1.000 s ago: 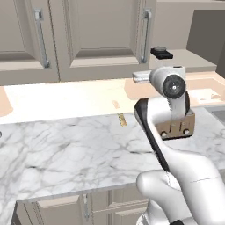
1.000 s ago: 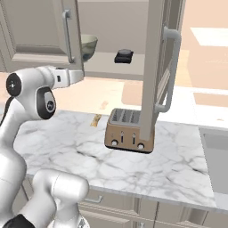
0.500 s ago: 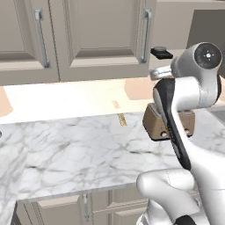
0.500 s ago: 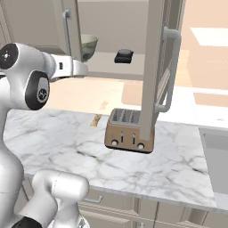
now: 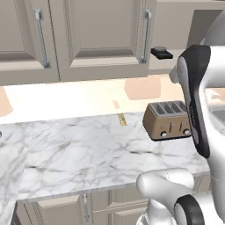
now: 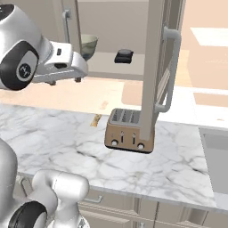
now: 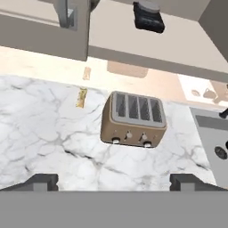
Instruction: Pick the mug and place it in the sink. Pick the bowl and place it in the open cabinet and then close the cabinet.
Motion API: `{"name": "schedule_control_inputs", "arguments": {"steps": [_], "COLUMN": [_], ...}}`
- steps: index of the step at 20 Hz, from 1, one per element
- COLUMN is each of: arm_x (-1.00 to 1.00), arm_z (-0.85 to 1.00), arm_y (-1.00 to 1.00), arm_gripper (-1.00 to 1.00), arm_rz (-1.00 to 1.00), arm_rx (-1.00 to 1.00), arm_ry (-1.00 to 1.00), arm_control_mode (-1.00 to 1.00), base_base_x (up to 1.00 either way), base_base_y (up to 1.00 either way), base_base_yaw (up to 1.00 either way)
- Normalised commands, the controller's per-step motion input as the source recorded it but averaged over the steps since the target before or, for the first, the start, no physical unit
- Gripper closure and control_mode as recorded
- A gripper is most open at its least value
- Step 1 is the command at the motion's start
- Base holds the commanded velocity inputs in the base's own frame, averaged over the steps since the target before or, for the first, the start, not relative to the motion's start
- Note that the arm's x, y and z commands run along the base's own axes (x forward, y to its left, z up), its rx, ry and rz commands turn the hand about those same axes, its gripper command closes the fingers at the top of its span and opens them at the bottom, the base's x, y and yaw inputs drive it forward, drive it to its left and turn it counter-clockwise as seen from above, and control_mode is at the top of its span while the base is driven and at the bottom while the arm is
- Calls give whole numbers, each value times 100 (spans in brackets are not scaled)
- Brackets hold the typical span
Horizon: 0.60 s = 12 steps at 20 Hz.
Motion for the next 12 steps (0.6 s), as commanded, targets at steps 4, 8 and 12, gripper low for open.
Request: {"name": "schedule_control_inputs", "arguments": {"steps": [4,8,12], "arm_x": [-100,-100,-82], "arm_z": [-17,-13,-5], "arm_y": [-15,-11,-30], "arm_gripper": [-100,-100,-100], "arm_rz": [0,0,1], "arm_rx": [0,0,0], "arm_ry": [-10,-28,-18], "arm_control_mode": [-100,-100,-100], "base_base_x": [0,0,0], "base_base_y": [0,0,0], "base_base_yaw": [0,0,0]}}
